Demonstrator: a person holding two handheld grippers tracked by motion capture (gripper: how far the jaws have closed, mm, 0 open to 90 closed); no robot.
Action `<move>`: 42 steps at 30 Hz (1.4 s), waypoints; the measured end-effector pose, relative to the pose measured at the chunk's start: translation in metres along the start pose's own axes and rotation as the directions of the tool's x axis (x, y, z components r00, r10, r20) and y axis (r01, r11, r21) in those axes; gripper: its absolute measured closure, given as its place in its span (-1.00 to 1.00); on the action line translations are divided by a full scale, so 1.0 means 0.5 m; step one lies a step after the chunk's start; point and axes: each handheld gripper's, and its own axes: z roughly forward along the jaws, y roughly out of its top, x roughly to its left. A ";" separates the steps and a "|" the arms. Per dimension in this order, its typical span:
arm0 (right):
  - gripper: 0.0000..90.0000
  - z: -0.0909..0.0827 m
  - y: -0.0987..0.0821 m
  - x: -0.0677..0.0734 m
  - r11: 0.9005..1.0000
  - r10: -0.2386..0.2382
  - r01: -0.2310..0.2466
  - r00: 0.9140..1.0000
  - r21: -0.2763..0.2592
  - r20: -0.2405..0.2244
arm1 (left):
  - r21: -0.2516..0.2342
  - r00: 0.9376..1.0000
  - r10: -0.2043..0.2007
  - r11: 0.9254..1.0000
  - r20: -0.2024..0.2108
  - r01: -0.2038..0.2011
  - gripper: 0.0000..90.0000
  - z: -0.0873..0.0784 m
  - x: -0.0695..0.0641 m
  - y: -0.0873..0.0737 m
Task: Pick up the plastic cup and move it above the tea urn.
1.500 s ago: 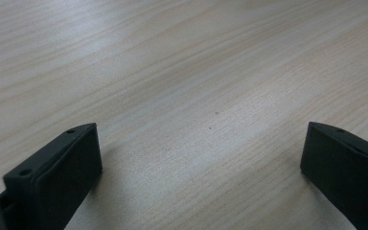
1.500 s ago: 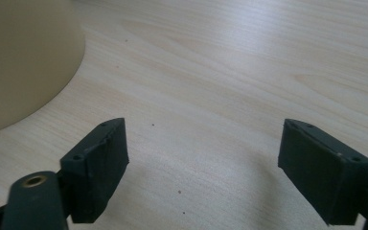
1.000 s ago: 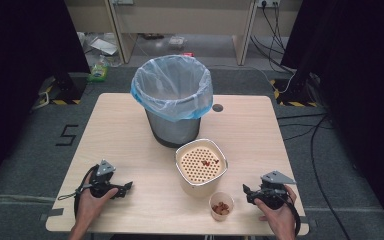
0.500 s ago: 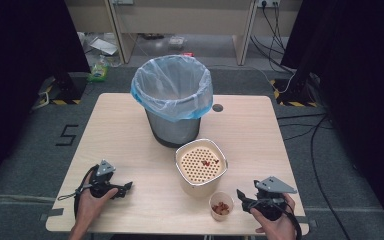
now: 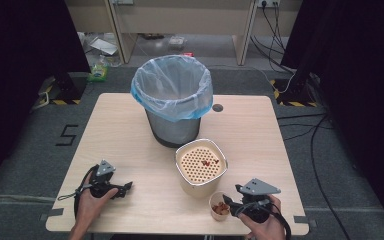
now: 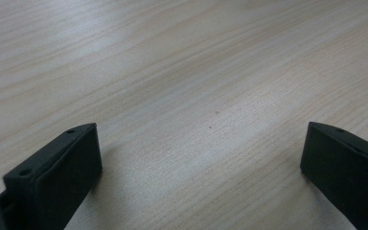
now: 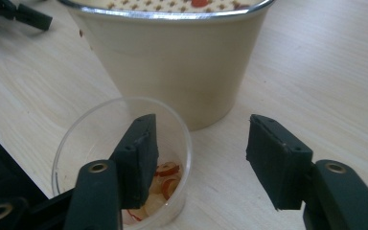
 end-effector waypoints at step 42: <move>0.97 -0.023 0.003 -0.091 0.992 -0.128 0.128 0.989 0.005 0.072 | -0.001 1.000 0.000 1.000 -0.001 0.000 -1.00 0.000 0.000 0.000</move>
